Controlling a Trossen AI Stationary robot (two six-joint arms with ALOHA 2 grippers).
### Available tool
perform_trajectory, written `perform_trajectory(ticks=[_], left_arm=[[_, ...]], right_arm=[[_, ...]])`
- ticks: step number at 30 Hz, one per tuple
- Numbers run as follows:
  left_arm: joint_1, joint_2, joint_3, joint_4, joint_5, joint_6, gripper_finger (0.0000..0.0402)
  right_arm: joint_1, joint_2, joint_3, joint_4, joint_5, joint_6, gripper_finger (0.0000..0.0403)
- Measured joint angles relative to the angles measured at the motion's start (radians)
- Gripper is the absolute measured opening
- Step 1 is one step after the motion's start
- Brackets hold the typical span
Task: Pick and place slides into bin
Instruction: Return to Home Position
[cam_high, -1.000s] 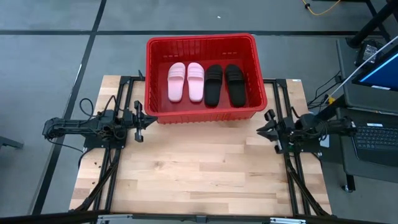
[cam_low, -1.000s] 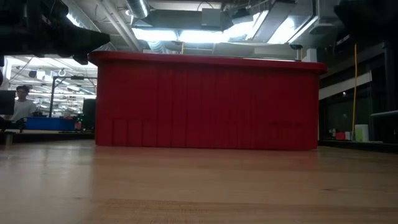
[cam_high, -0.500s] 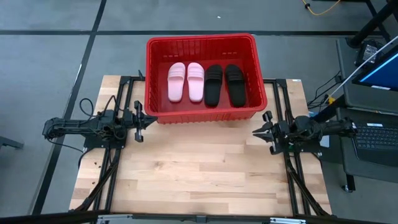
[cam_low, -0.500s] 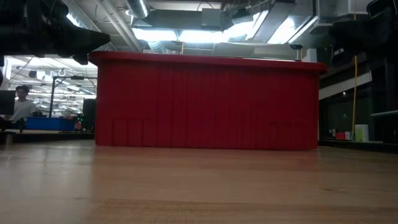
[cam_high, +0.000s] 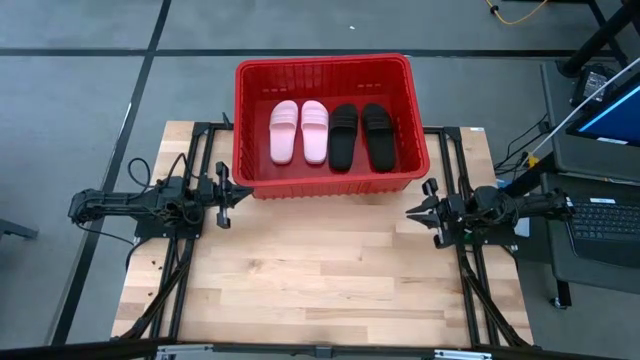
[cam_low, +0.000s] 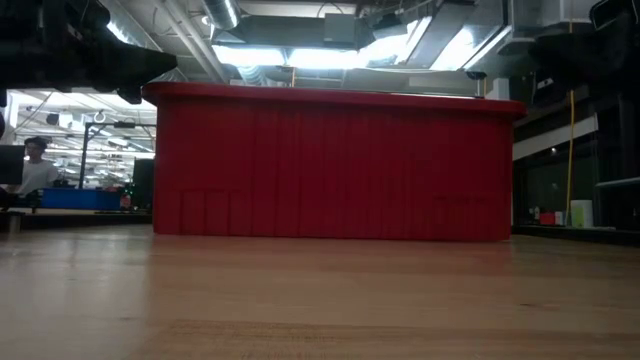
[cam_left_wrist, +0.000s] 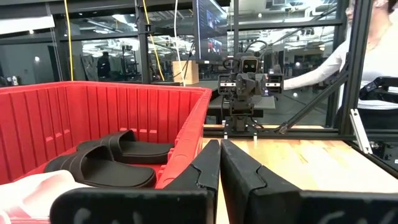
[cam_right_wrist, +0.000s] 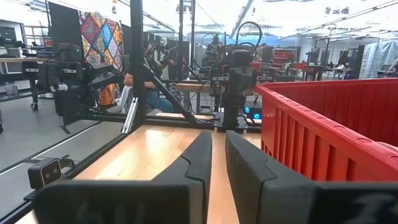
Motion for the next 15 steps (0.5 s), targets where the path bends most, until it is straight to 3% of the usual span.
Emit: perform_trajectory(ticks=[15], left_arm=[[0.0, 0.0, 0.0, 0.0, 0.0, 0.0, 0.0006]], right_arm=[[0.0, 0.0, 0.0, 0.0, 0.0, 0.0, 0.0049]])
